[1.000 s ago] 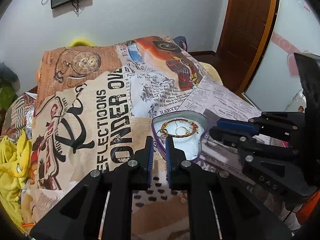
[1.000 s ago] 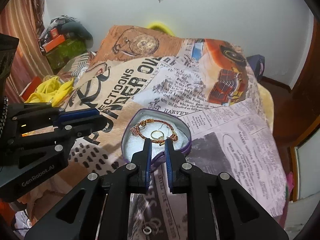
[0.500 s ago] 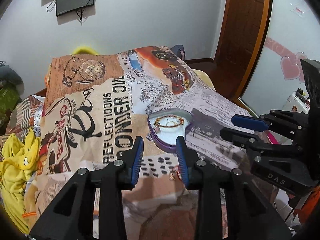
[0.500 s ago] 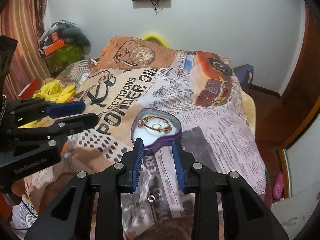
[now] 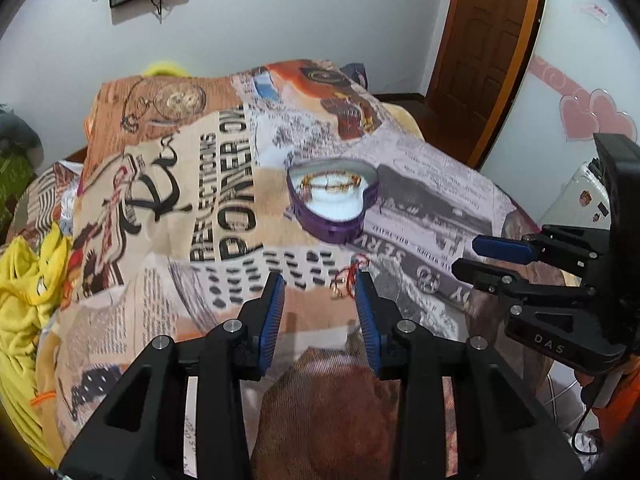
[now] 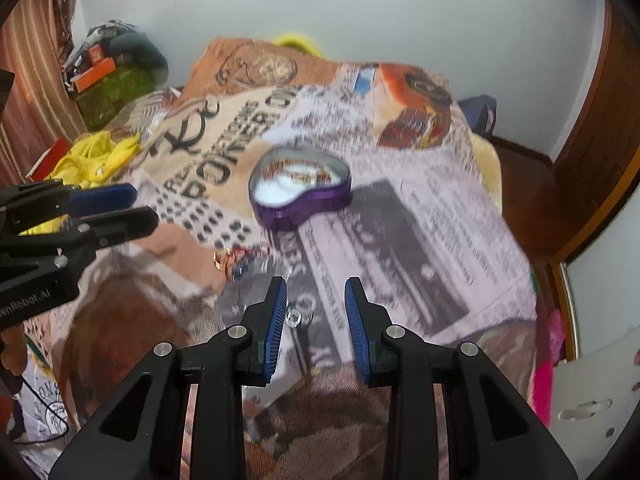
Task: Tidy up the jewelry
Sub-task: 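Lift both tools away from the tin toward the remaining jewelry, then grasp a silver ring on the bed with the right tool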
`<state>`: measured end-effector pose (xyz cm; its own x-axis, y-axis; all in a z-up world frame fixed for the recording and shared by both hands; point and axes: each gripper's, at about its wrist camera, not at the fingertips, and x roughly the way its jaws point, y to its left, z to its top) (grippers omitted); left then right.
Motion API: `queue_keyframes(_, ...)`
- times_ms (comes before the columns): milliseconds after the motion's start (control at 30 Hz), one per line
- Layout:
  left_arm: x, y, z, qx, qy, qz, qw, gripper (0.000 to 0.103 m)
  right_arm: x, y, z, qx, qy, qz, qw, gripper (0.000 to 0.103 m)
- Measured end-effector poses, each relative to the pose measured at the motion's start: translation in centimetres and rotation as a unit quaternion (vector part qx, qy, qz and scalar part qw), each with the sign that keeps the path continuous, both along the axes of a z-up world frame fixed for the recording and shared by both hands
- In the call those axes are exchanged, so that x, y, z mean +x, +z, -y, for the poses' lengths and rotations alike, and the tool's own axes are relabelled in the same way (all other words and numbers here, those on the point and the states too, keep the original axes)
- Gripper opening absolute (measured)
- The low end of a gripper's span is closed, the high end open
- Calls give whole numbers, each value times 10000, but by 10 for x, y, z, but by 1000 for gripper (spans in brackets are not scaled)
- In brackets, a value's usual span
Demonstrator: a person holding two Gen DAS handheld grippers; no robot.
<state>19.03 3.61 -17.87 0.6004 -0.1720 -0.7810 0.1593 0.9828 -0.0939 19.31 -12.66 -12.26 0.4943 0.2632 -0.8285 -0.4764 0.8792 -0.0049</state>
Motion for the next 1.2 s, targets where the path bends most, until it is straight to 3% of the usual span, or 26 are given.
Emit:
queue_keyframes(500, -4, -35, -1, -56, -20, -413, 9991, 36, -3, -38, -2, -29, 102, -551, 9984, 27)
queue_keyframes(867, 0, -37, -1, -70, -22, -450, 9990, 36, -3, -44, -9, 57, 207, -341, 9992, 27)
queue_keyframes(900, 1, -38, -2, -79, -20, -470, 9989, 36, -3, -44, -10, 58, 216, -322, 9992, 27)
queue_keyframes(933, 2, -38, -2, -81, -24, -488, 9988, 36, -5, -43, -10, 38, 245, -280, 9993, 19)
queue_keyframes(1200, 15, -43, 2, -44, -70, -613, 9981, 36, -2, -35, -4, 183, 198, -214, 9994, 19)
